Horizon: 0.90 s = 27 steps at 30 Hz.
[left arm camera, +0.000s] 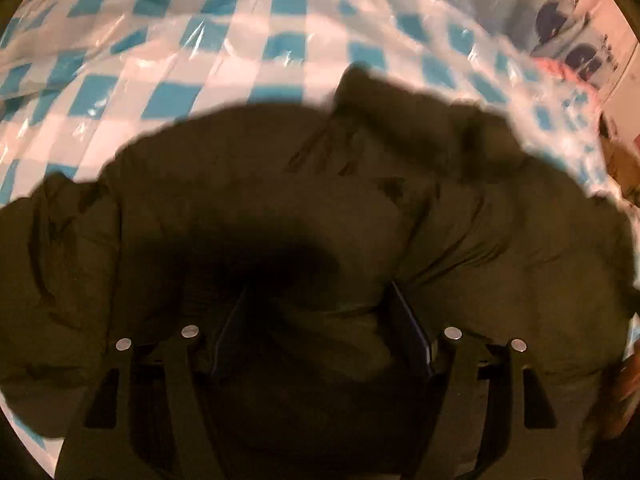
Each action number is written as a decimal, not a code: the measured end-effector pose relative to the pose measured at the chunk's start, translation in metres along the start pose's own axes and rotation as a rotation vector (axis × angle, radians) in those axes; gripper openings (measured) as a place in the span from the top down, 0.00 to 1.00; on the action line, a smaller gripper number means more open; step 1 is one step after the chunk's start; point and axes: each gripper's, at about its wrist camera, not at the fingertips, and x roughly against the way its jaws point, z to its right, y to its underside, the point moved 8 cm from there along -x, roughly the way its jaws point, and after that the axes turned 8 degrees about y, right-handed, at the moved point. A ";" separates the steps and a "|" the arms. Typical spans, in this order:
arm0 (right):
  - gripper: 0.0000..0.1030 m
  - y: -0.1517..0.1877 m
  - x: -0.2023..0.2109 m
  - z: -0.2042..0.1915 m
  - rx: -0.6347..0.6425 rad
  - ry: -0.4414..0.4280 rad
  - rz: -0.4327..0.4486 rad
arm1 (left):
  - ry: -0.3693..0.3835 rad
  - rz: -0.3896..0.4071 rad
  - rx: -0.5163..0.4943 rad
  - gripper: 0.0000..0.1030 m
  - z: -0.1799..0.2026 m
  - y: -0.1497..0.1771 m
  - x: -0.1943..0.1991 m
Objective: Fold large clothes
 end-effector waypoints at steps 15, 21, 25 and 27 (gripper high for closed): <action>0.05 0.076 -0.085 0.042 0.519 0.739 -0.335 | 0.128 0.185 0.098 0.31 -0.031 0.013 0.102; 0.06 0.071 -0.013 -0.007 0.477 0.649 -0.070 | -0.128 0.399 0.144 0.14 -0.154 0.054 0.235; 0.06 0.110 -0.007 -0.095 0.450 0.237 -0.118 | -0.192 0.425 0.258 0.14 -0.234 0.068 0.275; 0.06 0.158 -0.035 -0.159 0.404 -0.039 -0.314 | -0.197 0.431 0.286 0.14 -0.255 0.069 0.286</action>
